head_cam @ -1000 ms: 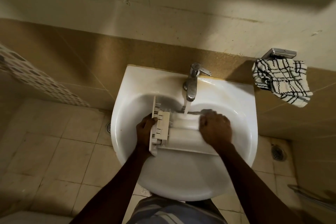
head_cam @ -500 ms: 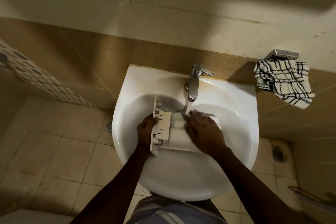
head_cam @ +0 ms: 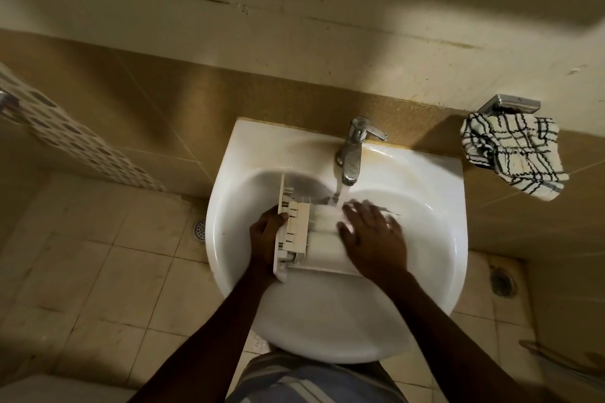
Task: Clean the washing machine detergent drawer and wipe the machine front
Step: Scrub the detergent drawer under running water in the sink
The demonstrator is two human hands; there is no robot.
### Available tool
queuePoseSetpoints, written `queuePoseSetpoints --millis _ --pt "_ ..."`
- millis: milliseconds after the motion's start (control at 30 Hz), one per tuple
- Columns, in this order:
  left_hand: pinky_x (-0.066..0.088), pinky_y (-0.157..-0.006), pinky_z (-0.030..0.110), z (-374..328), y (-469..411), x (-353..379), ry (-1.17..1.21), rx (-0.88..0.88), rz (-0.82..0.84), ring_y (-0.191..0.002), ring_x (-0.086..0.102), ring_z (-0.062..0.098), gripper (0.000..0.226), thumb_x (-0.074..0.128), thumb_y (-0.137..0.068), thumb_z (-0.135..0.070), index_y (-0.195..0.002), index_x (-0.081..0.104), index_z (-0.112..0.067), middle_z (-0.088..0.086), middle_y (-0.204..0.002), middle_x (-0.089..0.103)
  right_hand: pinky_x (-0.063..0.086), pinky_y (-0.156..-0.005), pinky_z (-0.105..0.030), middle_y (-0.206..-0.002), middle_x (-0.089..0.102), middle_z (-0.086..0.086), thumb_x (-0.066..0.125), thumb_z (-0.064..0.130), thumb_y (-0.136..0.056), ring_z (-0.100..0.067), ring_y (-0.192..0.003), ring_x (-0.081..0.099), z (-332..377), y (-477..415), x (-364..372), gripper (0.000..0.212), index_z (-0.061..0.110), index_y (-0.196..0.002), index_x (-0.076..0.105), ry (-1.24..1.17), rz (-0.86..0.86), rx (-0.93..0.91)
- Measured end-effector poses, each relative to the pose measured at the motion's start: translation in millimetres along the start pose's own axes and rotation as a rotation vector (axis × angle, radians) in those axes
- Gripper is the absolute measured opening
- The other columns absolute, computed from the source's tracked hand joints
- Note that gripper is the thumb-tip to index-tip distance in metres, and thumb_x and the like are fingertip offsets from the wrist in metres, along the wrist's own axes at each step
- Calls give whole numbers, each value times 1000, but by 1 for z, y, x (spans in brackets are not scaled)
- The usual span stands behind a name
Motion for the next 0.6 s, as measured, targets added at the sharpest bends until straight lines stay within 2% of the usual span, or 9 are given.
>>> queuePoseSetpoints --millis 67,167,200,267,333,433,533,567,600 --pt "57 -67 37 1 -1 1 5 -12 4 -80 68 35 51 66 -72 -29 -112 67 3 19 -92 73 31 -108 -51 -153 37 12 29 65 -95 -18 -144 30 -32 3 -5 52 45 -142 37 -36 28 192" --pt "57 -68 39 7 -4 1 38 -53 36 -81 69 36 51 72 -70 -34 -110 69 -2 22 -96 73 38 -104 -46 -149 35 3 43 69 -88 -25 -127 48 -48 4 -6 48 51 -133 43 -402 117 407" --pt "58 -68 39 6 -2 3 59 -80 60 -80 69 36 46 74 -73 -33 -108 70 -4 23 -96 73 39 -103 -43 -147 33 1 47 68 -88 -23 -120 54 -47 5 -6 46 52 -131 44 -501 143 432" --pt "57 -67 38 7 0 11 114 -160 157 -77 70 34 42 68 -80 -40 -106 73 -7 25 -96 72 38 -101 -41 -145 31 0 50 65 -88 -23 -115 57 -43 7 -11 43 50 -129 46 -553 166 436" --pt "54 -66 36 6 3 19 132 -248 248 -72 69 29 46 59 -84 -49 -100 77 -10 22 -91 72 38 -101 -41 -145 31 -2 48 64 -90 -28 -120 54 -45 8 -19 43 47 -129 46 -516 182 449" --pt "50 -71 35 6 4 30 147 -316 349 -73 66 26 54 48 -91 -54 -96 76 -8 17 -88 72 36 -105 -47 -152 25 -9 40 65 -93 -39 -130 46 -50 3 -38 55 37 -141 38 -363 291 458" --pt "47 -61 25 10 11 44 111 -344 393 -61 62 16 60 35 -99 -47 -68 76 -14 5 -68 68 35 -106 -49 -154 25 -12 34 64 -95 -41 -133 42 -56 -1 -62 64 30 -149 31 -191 358 462" --pt "46 -63 23 10 13 49 105 -357 398 -62 61 15 56 40 -97 -48 -66 75 -17 2 -67 66 36 -105 -49 -153 27 -13 33 63 -95 -42 -133 41 -58 -1 -69 65 28 -150 30 -139 370 463" --pt "45 -70 26 10 15 55 113 -376 421 -69 60 17 46 51 -88 -53 -71 75 -18 3 -74 66 37 -105 -49 -151 30 -14 31 63 -95 -42 -132 41 -59 -1 -74 65 27 -150 30 -91 380 459"
Point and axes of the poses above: each hand's wrist, its own y-axis away from the middle knuckle, its own x-axis out of the palm, z = x × y, the point moved 5 cm from there along -y, towards the middle knuckle
